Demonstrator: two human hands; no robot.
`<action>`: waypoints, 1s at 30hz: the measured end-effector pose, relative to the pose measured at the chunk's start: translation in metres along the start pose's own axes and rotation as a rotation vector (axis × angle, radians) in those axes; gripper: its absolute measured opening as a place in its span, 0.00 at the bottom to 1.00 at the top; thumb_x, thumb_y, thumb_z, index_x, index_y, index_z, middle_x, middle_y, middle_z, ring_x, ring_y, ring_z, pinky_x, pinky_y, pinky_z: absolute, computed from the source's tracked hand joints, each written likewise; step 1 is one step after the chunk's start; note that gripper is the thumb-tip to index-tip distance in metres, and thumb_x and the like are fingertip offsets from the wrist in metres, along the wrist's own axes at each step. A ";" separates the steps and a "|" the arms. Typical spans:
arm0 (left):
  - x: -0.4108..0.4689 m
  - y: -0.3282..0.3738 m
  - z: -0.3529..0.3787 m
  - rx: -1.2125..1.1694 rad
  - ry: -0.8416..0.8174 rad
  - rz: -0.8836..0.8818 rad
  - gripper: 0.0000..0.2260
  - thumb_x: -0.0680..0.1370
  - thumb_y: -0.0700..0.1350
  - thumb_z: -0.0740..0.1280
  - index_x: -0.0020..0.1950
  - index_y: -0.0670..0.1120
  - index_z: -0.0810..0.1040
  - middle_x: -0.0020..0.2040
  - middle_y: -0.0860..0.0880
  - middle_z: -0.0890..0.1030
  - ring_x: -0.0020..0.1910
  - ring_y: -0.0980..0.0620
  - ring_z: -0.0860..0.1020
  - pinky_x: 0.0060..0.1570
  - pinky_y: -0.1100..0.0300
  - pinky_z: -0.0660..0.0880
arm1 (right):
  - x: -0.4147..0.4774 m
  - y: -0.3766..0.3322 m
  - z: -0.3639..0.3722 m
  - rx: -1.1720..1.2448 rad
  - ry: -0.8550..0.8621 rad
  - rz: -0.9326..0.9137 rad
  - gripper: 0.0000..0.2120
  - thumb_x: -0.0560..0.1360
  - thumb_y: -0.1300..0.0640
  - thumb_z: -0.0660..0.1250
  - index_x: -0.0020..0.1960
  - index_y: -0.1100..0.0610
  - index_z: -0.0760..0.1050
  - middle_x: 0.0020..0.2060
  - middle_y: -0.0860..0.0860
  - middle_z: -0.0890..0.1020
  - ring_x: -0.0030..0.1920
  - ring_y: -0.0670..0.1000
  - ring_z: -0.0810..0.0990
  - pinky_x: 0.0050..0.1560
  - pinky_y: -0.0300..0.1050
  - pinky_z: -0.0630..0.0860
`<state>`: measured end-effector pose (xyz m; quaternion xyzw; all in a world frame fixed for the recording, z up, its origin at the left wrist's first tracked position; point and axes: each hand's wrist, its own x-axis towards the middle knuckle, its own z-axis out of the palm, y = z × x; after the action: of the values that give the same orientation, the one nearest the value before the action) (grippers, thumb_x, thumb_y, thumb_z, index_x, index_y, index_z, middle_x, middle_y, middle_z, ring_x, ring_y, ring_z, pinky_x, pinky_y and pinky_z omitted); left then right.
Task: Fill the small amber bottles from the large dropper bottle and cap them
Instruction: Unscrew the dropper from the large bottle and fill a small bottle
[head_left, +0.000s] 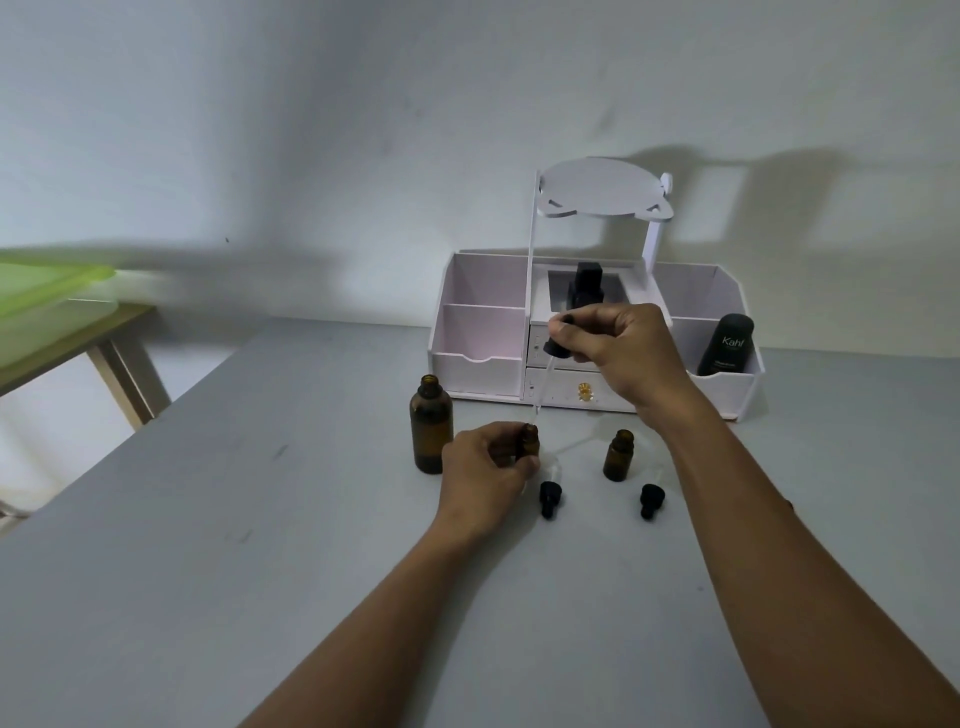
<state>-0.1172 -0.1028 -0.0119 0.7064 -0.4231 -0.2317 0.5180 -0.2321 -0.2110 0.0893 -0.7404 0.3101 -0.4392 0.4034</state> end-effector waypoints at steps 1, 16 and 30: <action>0.000 0.000 0.000 -0.003 -0.001 -0.001 0.20 0.75 0.39 0.75 0.67 0.46 0.80 0.61 0.49 0.84 0.58 0.54 0.82 0.66 0.56 0.76 | 0.000 0.000 0.000 0.007 0.000 -0.005 0.03 0.74 0.60 0.74 0.47 0.55 0.85 0.38 0.45 0.86 0.36 0.37 0.84 0.40 0.29 0.78; -0.001 0.002 0.001 -0.002 0.011 -0.027 0.20 0.76 0.38 0.74 0.68 0.45 0.79 0.62 0.49 0.84 0.56 0.56 0.82 0.63 0.62 0.75 | 0.002 0.000 0.005 -0.079 0.025 -0.041 0.02 0.73 0.59 0.75 0.46 0.55 0.85 0.37 0.46 0.86 0.36 0.35 0.82 0.40 0.26 0.76; -0.023 -0.001 -0.042 0.120 0.211 0.275 0.12 0.74 0.48 0.77 0.56 0.52 0.85 0.49 0.59 0.85 0.44 0.60 0.83 0.44 0.63 0.82 | -0.001 -0.040 -0.008 0.085 0.137 -0.178 0.03 0.75 0.56 0.73 0.46 0.49 0.84 0.38 0.43 0.86 0.40 0.42 0.85 0.41 0.43 0.83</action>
<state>-0.0973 -0.0613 -0.0002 0.6919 -0.4720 -0.0576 0.5432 -0.2355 -0.1929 0.1261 -0.7156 0.2509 -0.5355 0.3717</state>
